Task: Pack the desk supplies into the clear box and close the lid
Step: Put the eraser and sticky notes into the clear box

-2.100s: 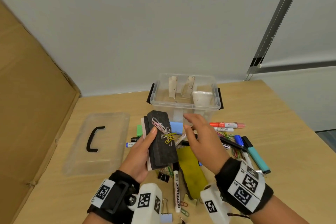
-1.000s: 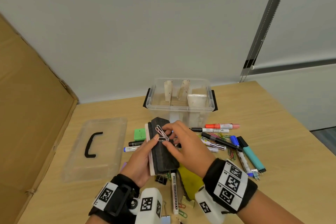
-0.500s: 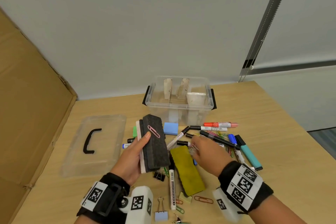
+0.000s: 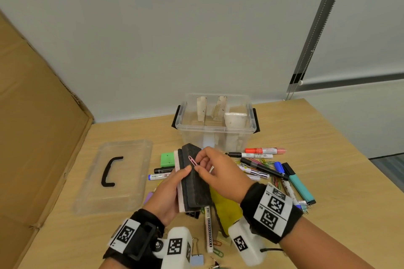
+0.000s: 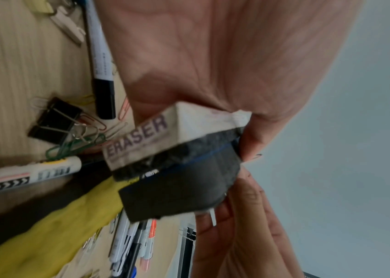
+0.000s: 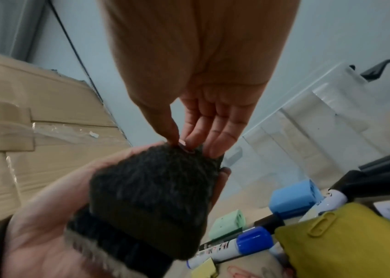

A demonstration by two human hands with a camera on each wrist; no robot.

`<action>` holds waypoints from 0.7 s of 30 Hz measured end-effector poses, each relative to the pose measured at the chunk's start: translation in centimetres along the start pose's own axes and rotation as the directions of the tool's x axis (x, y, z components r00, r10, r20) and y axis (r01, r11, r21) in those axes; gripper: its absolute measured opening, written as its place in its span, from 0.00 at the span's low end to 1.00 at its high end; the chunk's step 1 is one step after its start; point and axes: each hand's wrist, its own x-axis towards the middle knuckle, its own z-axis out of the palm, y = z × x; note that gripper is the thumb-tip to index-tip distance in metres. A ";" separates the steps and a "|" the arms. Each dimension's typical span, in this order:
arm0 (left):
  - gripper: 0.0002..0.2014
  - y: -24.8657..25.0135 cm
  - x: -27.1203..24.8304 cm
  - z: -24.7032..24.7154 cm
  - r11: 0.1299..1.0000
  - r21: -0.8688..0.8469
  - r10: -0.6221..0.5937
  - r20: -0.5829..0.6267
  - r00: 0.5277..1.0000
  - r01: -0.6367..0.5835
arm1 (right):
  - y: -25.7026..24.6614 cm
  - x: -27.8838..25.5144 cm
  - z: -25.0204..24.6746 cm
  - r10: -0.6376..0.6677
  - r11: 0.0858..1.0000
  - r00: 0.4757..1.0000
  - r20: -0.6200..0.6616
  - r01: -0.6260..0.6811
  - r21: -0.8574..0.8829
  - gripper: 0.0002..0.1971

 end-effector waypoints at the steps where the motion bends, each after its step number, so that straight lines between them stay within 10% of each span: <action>1: 0.24 0.1 0.0 -0.1 1.000 0.011 0.001 -0.005 1.000 -0.001 | -0.1 0.2 -0.1 0.013 0.999 0.999 0.034 -0.014 0.036 0.06; 10: 0.19 0.8 -1.1 -2.6 0.997 0.070 0.033 -0.098 0.995 -0.026 | 4.3 -2.1 -0.9 0.157 0.971 0.987 -0.027 -0.159 -0.179 0.01; 21: 0.28 -0.3 -1.5 -6.2 0.997 -0.081 0.002 -0.175 0.985 -0.017 | 5.5 -5.6 0.7 0.350 0.832 0.928 0.125 -0.247 -0.497 0.31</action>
